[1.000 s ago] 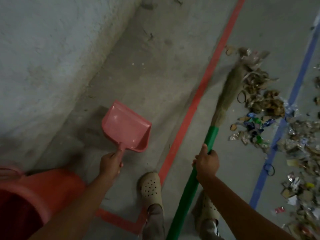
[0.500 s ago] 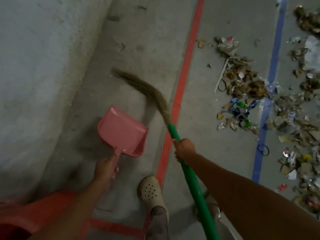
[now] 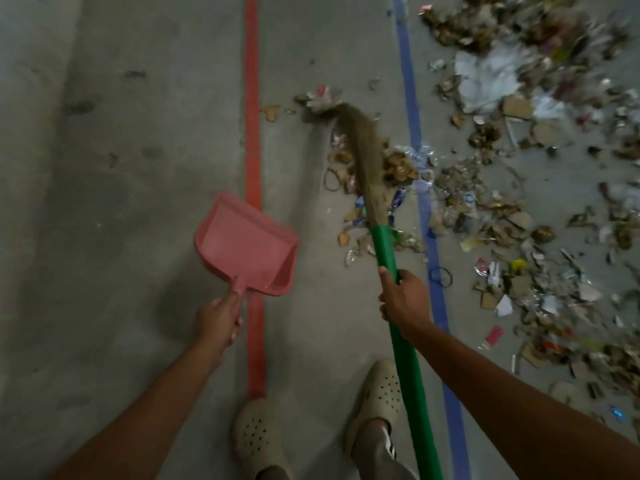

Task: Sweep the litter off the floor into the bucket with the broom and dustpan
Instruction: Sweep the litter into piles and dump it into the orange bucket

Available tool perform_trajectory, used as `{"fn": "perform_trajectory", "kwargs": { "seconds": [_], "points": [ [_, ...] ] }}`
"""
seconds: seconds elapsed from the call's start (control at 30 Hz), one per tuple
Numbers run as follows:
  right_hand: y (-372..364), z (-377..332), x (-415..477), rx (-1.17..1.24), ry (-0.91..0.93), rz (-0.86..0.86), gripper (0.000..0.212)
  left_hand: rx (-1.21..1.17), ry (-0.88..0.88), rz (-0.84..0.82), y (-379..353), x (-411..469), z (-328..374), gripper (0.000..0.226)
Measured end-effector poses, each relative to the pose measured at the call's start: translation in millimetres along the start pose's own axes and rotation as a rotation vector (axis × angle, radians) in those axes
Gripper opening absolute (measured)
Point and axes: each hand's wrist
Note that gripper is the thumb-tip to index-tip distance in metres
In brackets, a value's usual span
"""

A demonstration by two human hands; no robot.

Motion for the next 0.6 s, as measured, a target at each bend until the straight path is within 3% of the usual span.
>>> {"fn": "perform_trajectory", "kwargs": {
  "seconds": [0.13,0.37,0.6],
  "points": [
    [15,10,15,-0.116,0.074,-0.100,0.023,0.068,-0.090,-0.037,-54,13,15,0.066],
    [-24,38,113,-0.231,0.132,-0.225,0.028,0.120,-0.258,-0.056,-120,96,-6,0.055],
    [-4,76,250,-0.110,0.095,-0.092,0.032,0.232,-0.462,-0.098,-179,169,-8,0.051]
  ]
}}
Point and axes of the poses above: each hand's wrist, its own x-axis towards the middle knuckle, its own y-axis out of the back of the hand, z = x × y, and after that the axes turned 9 degrees about -y, right-handed
